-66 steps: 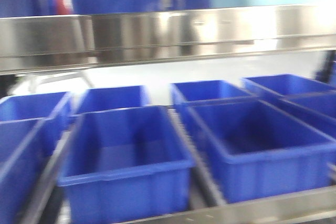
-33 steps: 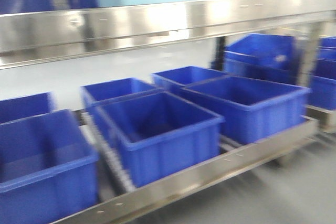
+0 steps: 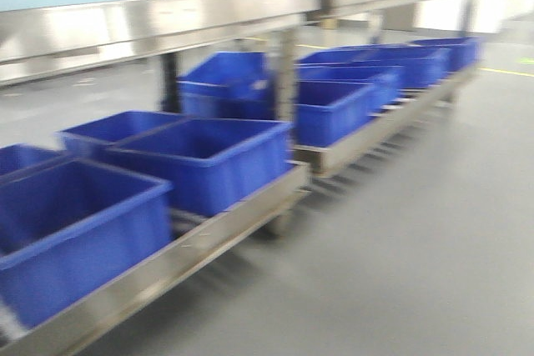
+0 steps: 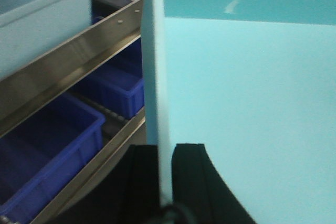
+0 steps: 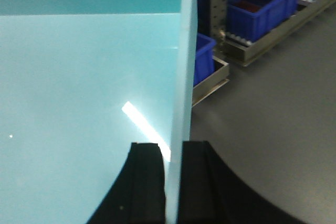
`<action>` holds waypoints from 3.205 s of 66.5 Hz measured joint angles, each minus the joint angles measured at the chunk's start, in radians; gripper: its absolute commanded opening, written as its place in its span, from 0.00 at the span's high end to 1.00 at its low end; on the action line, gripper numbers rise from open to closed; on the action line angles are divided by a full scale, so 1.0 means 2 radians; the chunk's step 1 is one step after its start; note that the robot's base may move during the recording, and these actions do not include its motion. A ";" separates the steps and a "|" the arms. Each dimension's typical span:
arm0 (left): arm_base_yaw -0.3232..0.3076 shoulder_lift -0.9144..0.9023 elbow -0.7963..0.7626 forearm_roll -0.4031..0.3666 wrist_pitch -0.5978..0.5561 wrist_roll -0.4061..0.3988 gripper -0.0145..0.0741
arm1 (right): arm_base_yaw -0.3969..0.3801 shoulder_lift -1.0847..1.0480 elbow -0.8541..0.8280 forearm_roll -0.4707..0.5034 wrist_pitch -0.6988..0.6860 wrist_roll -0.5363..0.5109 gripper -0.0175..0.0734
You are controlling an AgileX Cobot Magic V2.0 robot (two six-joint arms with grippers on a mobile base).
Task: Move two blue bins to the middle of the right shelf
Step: 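Drive backward and turn away from the shelf carrying the teal bin, then drive across the floor toward the next shelf of blue bins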
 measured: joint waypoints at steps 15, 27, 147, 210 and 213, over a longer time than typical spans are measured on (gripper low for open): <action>0.000 0.000 0.000 0.000 0.000 0.000 0.96 | 0.000 0.000 0.000 0.000 0.000 0.000 0.98; 0.000 0.000 0.000 0.000 0.000 0.000 0.96 | 0.000 0.000 0.000 0.000 0.000 0.000 0.98; 0.000 0.003 0.000 -0.001 -0.003 0.000 0.96 | 0.000 0.000 0.000 -0.001 0.000 0.000 0.98; 0.000 0.003 0.000 0.000 -0.004 -0.001 0.96 | 0.000 0.001 0.000 -0.001 0.000 0.000 0.98; 0.000 0.003 0.000 0.000 -0.004 -0.001 0.96 | 0.000 0.001 0.000 -0.001 0.000 0.000 0.98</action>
